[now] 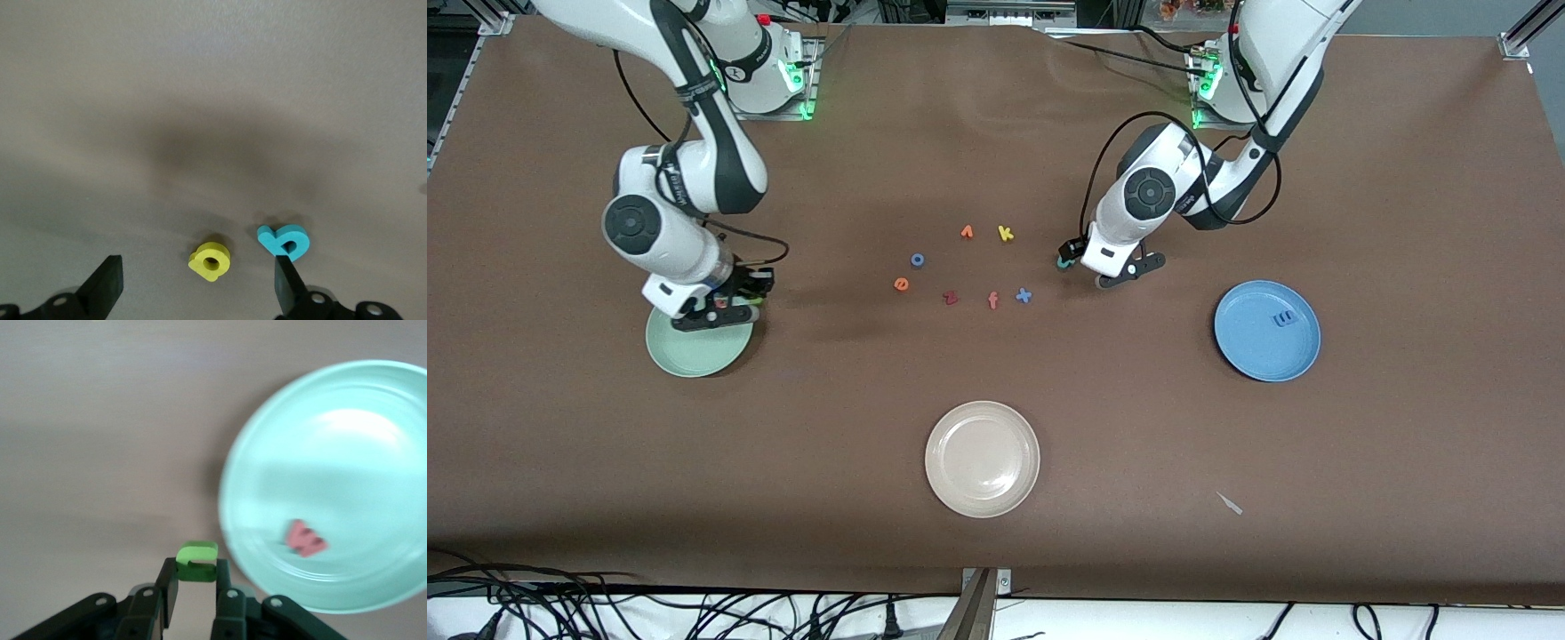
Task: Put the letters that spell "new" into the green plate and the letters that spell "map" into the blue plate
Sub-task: 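Drop green u on green plate with the right gripper while the left gripper returns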
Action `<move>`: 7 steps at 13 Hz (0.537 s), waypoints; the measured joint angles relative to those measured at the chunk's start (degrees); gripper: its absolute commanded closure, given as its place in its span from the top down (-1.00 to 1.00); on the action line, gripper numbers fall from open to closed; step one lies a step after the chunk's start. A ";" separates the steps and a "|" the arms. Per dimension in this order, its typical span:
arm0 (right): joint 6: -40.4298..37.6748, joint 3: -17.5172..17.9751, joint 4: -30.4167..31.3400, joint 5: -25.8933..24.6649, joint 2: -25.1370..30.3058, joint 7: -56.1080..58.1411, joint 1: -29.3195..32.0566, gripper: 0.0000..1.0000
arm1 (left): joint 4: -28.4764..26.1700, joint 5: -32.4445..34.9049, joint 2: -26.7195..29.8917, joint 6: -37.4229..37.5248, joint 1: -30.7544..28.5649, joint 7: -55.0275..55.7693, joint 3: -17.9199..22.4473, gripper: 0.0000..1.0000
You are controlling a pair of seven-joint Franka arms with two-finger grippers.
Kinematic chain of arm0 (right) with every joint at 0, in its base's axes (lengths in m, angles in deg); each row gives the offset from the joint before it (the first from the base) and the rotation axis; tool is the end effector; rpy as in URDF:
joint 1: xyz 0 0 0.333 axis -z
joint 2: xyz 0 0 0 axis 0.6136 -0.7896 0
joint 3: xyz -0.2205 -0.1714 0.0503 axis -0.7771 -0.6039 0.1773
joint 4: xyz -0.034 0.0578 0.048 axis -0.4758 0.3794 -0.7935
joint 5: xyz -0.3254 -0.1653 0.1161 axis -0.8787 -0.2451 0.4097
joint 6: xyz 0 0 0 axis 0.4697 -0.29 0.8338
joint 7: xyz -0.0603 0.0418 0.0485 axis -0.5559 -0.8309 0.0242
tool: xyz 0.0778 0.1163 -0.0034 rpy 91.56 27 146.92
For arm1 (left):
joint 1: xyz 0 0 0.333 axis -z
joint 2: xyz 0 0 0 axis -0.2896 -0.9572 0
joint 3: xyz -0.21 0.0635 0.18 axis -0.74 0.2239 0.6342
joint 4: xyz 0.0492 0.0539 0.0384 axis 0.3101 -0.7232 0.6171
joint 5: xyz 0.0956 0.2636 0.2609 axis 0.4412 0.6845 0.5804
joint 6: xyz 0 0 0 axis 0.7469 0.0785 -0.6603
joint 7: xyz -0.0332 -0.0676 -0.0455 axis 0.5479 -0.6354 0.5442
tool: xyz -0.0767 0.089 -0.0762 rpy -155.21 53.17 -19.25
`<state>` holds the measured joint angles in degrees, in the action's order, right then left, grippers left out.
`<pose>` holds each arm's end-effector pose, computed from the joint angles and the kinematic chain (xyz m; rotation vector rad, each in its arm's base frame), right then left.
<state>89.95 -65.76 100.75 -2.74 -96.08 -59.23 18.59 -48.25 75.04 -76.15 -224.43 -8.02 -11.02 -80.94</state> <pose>0.5194 0.0636 0.1897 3.0998 0.1784 -0.1782 0.3986 -0.3239 0.1333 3.0039 0.6461 -0.4017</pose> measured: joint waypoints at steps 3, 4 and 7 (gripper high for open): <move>0.03 -3.33 -2.22 -0.06 -2.75 0.24 0.46 1.00 | -1.42 0.00 0.00 -2.03 0.58 0.52 0.00 0.99; 0.03 -3.52 -3.27 -0.06 -3.71 0.26 0.51 1.00 | -1.80 0.00 0.00 -2.32 0.79 0.63 0.00 0.99; -0.32 -3.17 -5.28 -0.02 -4.51 0.03 -0.14 1.00 | -2.35 0.00 0.00 -2.43 1.05 0.80 0.00 0.93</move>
<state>89.63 -68.92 95.46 -2.76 -100.59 -59.20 18.45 -50.60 75.04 -76.15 -226.86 -6.97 -10.22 -80.94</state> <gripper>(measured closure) 0.220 0.004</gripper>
